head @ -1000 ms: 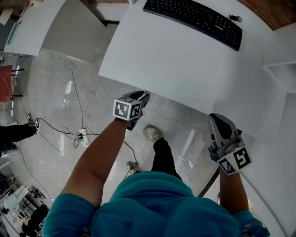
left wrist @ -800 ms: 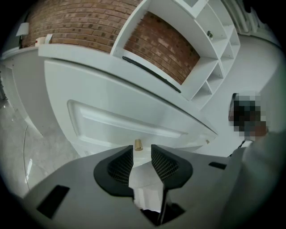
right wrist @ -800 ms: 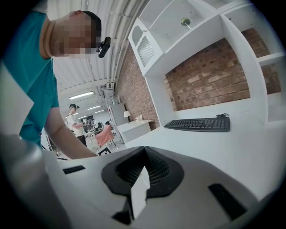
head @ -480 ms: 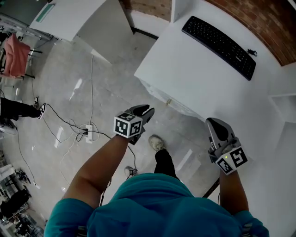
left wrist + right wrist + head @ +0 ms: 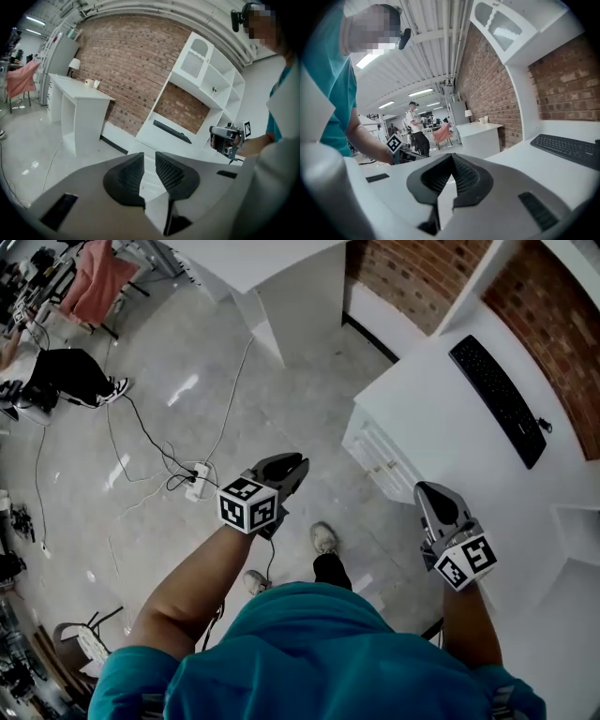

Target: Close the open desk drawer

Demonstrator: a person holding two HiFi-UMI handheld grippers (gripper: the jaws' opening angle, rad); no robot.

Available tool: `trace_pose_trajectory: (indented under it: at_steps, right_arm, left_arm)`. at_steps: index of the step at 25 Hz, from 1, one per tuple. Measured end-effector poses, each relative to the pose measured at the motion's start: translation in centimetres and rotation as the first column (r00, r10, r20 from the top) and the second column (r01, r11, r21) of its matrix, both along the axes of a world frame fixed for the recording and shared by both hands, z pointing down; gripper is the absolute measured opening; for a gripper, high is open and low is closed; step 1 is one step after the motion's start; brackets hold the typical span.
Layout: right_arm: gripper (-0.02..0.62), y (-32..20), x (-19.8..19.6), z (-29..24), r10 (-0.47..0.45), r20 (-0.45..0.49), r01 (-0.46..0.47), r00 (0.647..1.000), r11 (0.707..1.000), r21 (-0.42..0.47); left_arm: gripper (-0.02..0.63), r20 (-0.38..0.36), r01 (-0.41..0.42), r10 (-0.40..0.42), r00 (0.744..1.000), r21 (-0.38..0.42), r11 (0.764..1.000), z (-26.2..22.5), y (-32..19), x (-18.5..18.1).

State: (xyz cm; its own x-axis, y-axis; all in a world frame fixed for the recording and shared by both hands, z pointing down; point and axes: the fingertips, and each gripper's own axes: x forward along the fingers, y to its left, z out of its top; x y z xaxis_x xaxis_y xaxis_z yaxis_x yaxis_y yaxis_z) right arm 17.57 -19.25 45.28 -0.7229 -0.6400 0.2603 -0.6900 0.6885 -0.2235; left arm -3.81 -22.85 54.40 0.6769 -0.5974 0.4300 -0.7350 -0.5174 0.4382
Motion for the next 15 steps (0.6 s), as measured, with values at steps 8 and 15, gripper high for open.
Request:
trace_pose_trajectory:
  at_steps: [8, 15]
  right_arm:
    - [0.021, 0.9, -8.8, -2.6, -0.119, -0.027, 0.119, 0.993, 0.993, 0.000]
    - [0.021, 3.5, -14.8, -4.6, -0.164, -0.050, 0.164, 0.985, 0.986, -0.004]
  left_arm:
    - [0.067, -0.054, 0.143, -0.137, 0.989, 0.132, 0.981, -7.6, 5.1, -10.1]
    - [0.054, -0.077, 0.217, -0.205, 0.976, 0.212, 0.953, -12.5, 9.6, -17.3]
